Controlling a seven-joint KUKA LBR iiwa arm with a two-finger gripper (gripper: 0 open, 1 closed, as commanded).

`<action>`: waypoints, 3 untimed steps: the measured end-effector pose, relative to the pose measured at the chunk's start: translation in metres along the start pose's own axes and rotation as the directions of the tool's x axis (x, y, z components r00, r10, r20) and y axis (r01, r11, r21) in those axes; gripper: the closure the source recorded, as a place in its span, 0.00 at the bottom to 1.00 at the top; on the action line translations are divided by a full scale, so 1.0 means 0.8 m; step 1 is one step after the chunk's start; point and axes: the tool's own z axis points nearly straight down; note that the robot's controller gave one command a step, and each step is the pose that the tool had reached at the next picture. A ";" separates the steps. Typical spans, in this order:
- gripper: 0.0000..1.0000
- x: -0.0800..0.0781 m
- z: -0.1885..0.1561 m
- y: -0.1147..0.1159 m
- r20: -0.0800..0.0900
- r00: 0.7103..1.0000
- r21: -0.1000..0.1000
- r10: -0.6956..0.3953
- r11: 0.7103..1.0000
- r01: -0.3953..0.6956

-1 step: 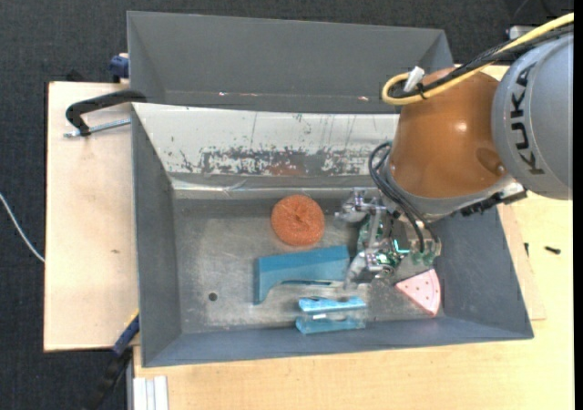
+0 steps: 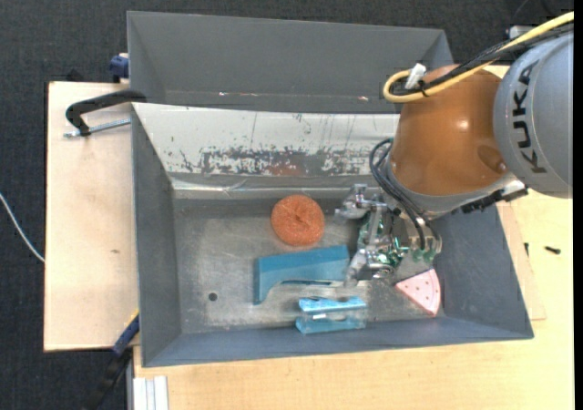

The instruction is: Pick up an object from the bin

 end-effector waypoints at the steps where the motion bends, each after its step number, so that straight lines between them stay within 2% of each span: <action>1: 0.00 -0.007 0.065 -0.016 0.007 1.000 0.000 -0.020 1.000 0.020; 2: 0.00 -0.024 0.144 -0.028 0.002 0.997 0.001 -0.083 0.997 0.083; 3: 1.00 -0.020 0.139 -0.027 0.001 0.995 0.001 -0.097 0.995 0.097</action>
Offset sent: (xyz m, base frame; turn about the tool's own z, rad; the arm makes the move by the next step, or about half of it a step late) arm 0.0193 -0.0245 -0.1199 -0.0856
